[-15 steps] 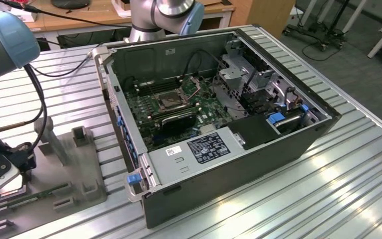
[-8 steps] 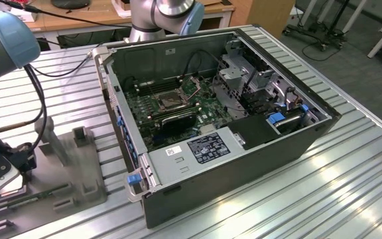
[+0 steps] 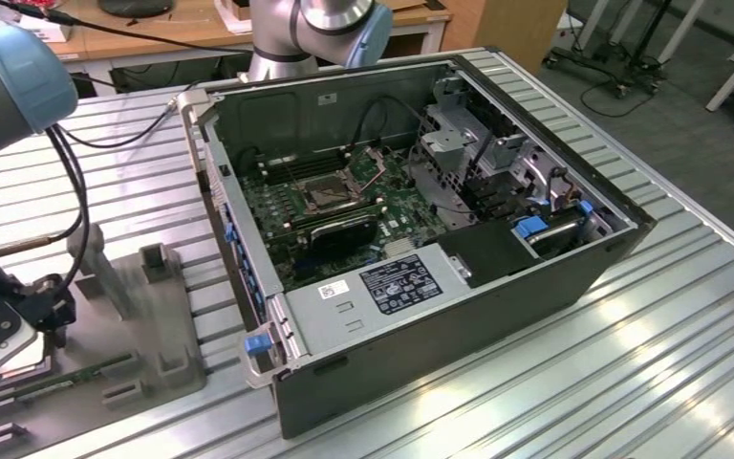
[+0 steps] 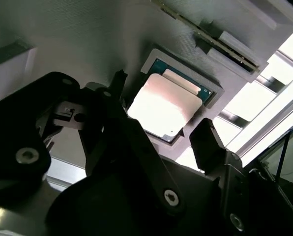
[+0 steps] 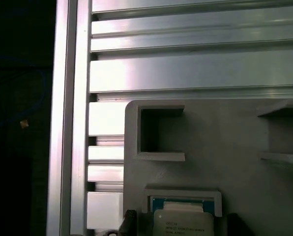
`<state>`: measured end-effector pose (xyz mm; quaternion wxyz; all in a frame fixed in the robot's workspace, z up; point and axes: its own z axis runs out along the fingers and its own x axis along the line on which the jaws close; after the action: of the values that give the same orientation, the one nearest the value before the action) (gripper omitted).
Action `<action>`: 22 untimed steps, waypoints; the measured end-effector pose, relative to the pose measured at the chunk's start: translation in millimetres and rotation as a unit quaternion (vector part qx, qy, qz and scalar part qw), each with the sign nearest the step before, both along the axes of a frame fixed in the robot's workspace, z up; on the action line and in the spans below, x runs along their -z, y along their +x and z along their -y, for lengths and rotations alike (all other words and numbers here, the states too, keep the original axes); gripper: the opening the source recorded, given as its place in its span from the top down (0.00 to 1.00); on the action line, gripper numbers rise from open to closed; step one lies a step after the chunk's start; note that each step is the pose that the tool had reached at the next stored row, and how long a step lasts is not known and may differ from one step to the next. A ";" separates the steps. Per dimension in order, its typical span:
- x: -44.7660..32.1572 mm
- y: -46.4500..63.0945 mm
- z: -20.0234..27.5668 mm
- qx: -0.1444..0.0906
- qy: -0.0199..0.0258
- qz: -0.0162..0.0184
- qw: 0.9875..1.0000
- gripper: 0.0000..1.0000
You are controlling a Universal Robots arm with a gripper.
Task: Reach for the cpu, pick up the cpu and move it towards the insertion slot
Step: 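Pick up the cpu and move it towards the insertion slot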
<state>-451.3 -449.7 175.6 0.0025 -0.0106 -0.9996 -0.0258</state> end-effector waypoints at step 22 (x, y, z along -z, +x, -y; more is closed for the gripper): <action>-0.2 -1.0 0.9 0.004 0.000 0.000 1.000 0.45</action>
<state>-452.4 -450.6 175.8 0.0023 -0.0147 -0.9996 -0.0259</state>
